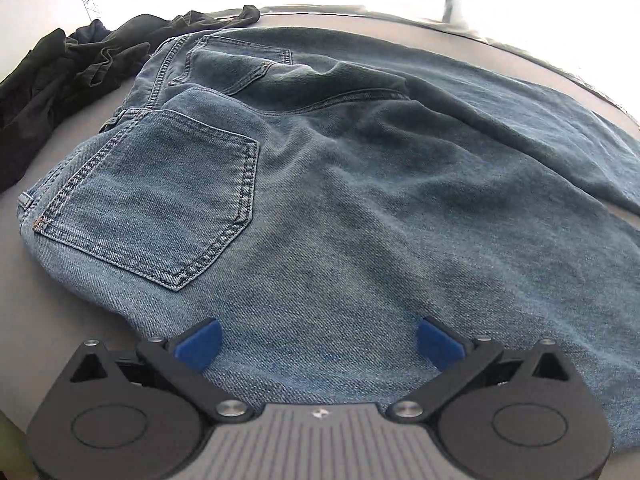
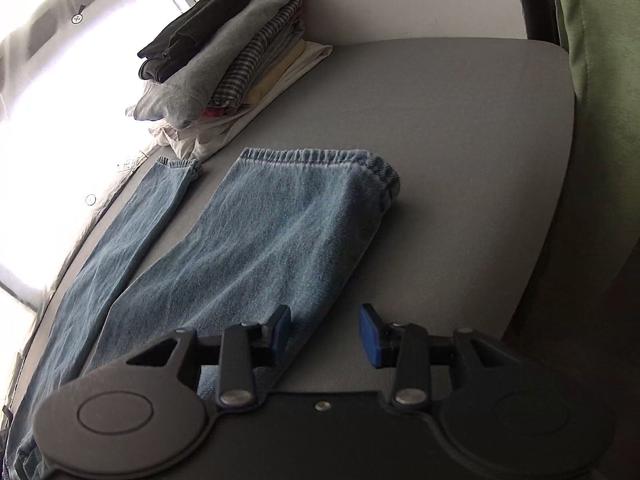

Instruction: Fold clothes

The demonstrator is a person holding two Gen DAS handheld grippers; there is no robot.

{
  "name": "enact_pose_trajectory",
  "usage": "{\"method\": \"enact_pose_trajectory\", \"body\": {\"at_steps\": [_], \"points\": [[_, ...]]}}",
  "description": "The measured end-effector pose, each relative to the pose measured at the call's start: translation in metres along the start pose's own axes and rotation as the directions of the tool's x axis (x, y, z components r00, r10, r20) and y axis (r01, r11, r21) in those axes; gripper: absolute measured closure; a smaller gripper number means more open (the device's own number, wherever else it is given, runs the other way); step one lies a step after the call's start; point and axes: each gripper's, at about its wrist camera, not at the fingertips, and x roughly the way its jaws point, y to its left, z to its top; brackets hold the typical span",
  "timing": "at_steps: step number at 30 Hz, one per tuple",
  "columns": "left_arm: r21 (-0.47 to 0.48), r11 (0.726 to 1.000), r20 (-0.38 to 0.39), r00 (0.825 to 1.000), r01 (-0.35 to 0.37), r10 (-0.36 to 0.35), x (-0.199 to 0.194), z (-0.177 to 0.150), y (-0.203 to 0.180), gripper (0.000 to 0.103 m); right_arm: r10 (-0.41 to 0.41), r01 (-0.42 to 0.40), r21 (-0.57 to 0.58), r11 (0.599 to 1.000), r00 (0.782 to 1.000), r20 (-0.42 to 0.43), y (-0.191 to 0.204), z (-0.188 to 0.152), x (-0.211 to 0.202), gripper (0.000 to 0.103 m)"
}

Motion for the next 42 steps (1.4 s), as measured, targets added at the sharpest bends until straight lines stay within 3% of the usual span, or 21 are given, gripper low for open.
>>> {"method": "enact_pose_trajectory", "body": {"at_steps": [2,8,12,15,18,20,22,25,29,34,37,38,40,42], "points": [[0.0,1.0,-0.001,1.0,0.001,-0.001,0.0,0.0,0.0,0.0,0.025,-0.025,0.014,1.0,1.0,-0.007,0.002,0.001,0.004,0.061],[0.001,1.0,-0.004,1.0,0.006,-0.006,0.001,0.001,-0.001,0.0,0.109,-0.106,0.199,0.974,0.994,-0.003,-0.004,0.007,0.016,0.06],[-0.001,1.0,-0.012,1.0,0.007,-0.007,0.002,0.002,0.0,0.0,0.101,-0.092,0.258,0.962,0.995,-0.021,-0.006,0.012,0.018,0.062],[-0.002,1.0,-0.024,1.0,0.01,-0.01,0.003,0.004,0.001,0.0,-0.01,0.015,0.1,0.995,0.998,-0.054,0.017,0.014,0.019,0.075],[0.004,1.0,-0.051,0.999,0.021,-0.02,0.004,0.008,0.003,0.0,-0.087,0.086,-0.019,0.996,0.995,-0.051,0.036,0.011,0.02,0.075],[0.016,0.999,-0.06,0.998,0.038,-0.036,0.004,0.009,0.005,0.0,-0.101,0.098,-0.051,0.994,0.994,-0.049,0.041,0.009,0.021,0.073],[0.021,0.997,-0.058,0.996,0.071,-0.07,0.003,0.009,0.011,0.0,-0.115,0.111,-0.083,0.99,0.992,-0.047,0.047,0.008,0.022,0.064],[-0.053,0.989,-0.033,0.99,0.138,-0.14,-0.005,0.009,0.03,0.0,-0.141,0.133,-0.15,0.98,0.989,-0.039,0.055,0.004,0.023,0.058],[-0.197,0.964,0.033,0.984,0.179,-0.176,-0.022,0.018,0.067,0.0,-0.204,0.197,-0.238,0.951,0.979,-0.006,0.076,-0.005,0.03,0.048],[-0.312,0.943,0.105,0.991,0.113,-0.084,-0.04,0.027,0.116,0.0,-0.254,0.259,-0.248,0.933,0.966,0.052,0.082,-0.015,0.031,0.049],[-0.41,0.911,0.108,0.994,0.05,-0.006,-0.041,0.027,0.149,0.0,-0.268,0.274,-0.23,0.934,0.962,0.059,0.082,-0.014,0.029,0.053],[-0.441,0.897,0.095,0.995,0.019,0.026,-0.04,0.027,0.156,0.0,-0.271,0.277,-0.226,0.934,0.961,0.058,0.081,-0.013,0.029,0.055],[-0.511,0.859,0.077,0.996,-0.006,0.052,-0.035,0.026,0.176,0.0,-0.277,0.281,-0.21,0.937,0.96,0.048,0.077,-0.009,0.026,0.075],[-0.574,0.818,0.064,0.996,-0.009,0.057,-0.03,0.025,0.196,0.0,-0.239,0.24,-0.139,0.961,0.971,0.024,0.068,-0.003,0.023,0.089]]}}
